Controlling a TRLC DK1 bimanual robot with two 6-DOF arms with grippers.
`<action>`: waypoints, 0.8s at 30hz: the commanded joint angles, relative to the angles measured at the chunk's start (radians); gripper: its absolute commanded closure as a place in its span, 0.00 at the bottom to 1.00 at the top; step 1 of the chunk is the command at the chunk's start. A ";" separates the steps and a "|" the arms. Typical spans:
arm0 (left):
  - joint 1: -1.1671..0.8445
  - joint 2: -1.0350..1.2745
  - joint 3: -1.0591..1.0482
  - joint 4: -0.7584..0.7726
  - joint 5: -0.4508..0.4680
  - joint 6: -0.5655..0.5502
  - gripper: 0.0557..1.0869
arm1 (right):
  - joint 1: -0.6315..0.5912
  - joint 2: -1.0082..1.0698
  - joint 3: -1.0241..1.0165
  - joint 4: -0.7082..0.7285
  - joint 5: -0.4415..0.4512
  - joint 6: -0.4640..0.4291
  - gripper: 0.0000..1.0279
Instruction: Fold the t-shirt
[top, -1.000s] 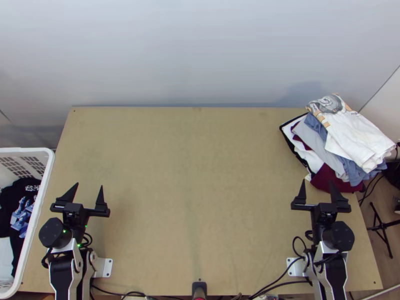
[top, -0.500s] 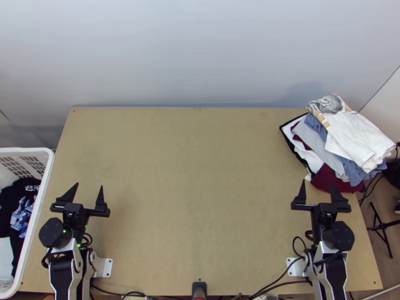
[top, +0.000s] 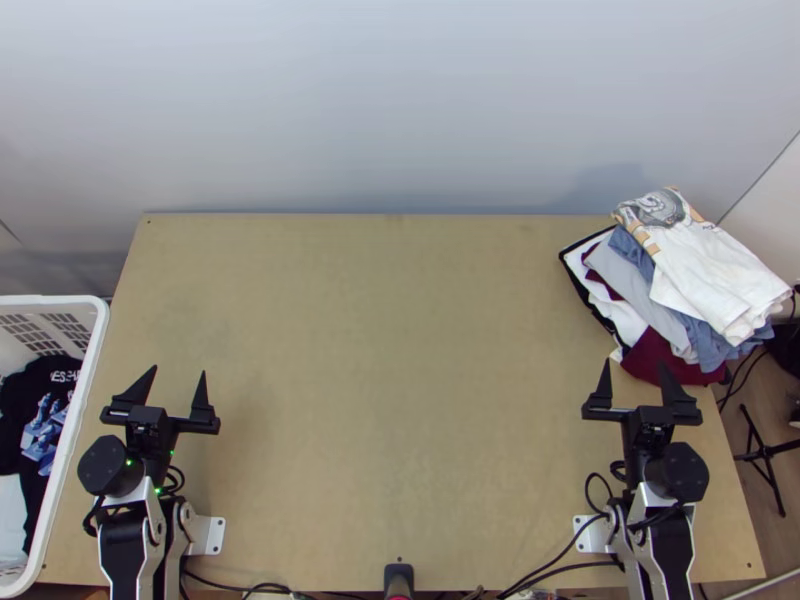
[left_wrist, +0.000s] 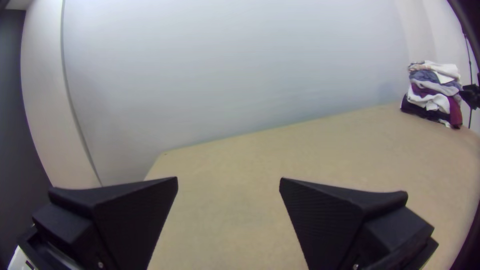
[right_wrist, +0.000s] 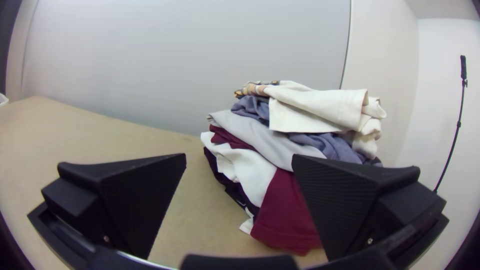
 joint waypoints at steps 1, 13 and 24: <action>0.000 0.000 0.000 0.000 0.000 0.000 0.04 | 0.000 0.000 0.000 0.000 0.000 0.002 0.04; -0.041 0.000 0.002 -0.001 0.000 0.005 0.04 | 0.000 0.000 0.000 0.000 0.000 0.002 0.04; -0.041 0.000 0.000 -0.001 0.000 0.005 0.04 | 0.039 0.000 0.000 0.000 0.000 0.002 0.04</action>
